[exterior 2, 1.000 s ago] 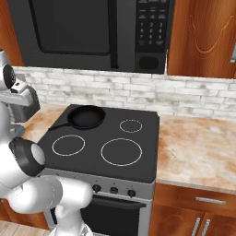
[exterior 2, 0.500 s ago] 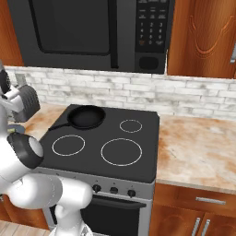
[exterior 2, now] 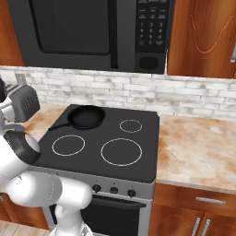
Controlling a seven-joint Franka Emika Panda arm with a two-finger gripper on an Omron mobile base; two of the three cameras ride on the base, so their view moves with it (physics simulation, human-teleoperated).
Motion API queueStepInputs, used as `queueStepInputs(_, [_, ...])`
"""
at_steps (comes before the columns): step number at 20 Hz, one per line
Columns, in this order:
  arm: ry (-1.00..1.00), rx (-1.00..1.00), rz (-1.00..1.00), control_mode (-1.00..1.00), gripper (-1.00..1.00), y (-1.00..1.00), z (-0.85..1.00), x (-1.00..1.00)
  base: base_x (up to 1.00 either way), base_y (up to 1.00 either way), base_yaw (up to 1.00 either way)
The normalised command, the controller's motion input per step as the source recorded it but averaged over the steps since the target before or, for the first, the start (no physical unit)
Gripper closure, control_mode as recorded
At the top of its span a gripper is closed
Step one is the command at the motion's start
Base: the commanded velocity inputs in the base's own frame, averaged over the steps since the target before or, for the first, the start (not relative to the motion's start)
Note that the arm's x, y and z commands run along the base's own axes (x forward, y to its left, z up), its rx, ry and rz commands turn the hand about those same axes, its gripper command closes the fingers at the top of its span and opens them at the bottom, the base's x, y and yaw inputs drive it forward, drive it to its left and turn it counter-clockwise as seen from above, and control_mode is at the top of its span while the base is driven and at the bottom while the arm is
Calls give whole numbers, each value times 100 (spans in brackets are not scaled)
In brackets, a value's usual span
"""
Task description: Pick up the butter stick and place it in the pan. Then turn on the burner for the pan.
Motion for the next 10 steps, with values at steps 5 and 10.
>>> queueStepInputs(5, [19, 0, -12, -100, -100, 43, 0, 17, 0, 0, 0])
queueStepInputs(10, [22, -1, -9, -100, -100, 46, -8, 22, 0, 0, 0])
